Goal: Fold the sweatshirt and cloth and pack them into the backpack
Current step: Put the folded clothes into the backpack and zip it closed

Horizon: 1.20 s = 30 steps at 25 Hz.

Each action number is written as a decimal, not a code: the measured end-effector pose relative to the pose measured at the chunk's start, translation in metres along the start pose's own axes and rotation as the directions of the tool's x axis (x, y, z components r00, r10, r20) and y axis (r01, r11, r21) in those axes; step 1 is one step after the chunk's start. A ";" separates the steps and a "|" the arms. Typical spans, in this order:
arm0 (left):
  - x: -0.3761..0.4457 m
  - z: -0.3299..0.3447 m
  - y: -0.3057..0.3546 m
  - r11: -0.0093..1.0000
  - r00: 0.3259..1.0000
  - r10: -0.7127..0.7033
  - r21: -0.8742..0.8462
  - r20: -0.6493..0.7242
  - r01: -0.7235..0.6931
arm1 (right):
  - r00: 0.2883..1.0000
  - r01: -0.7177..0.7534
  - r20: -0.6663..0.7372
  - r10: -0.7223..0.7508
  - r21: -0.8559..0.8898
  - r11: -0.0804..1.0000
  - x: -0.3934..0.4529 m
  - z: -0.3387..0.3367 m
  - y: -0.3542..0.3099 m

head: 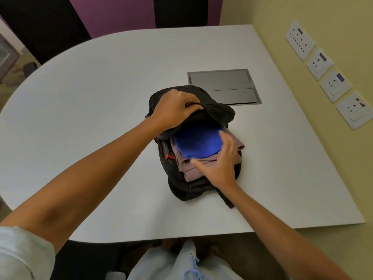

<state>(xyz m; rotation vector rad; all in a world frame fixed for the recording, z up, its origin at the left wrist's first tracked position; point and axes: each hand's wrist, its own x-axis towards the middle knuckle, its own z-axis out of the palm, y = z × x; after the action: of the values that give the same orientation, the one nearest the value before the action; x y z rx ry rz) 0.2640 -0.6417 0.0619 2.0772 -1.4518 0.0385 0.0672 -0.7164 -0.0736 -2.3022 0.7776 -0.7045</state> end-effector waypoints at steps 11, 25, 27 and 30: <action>-0.011 -0.004 0.003 0.980 0.978 0.175 -0.114 0.115 -0.162 | 0.554 0.831 0.576 -0.601 -0.337 0.443 0.058 0.034 0.024; -0.026 -0.020 -0.012 0.983 0.995 0.076 -0.172 0.072 -0.063 | 0.596 0.729 0.564 -0.572 -0.080 0.680 0.015 0.039 0.046; -0.026 -0.019 -0.012 0.982 0.996 0.064 -0.184 0.061 -0.051 | 0.633 0.671 0.575 -0.518 -0.072 0.738 0.007 0.024 0.063; -0.030 -0.017 -0.011 0.981 0.998 0.029 -0.193 0.064 -0.016 | 0.730 0.477 0.647 -0.220 -0.253 0.842 -0.002 0.013 0.087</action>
<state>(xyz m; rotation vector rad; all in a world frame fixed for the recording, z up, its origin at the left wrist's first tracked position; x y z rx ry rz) 0.2666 -0.6060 0.0604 1.9217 -1.4577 -0.1574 0.0439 -0.7671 -0.1422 -2.8629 0.1722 0.0971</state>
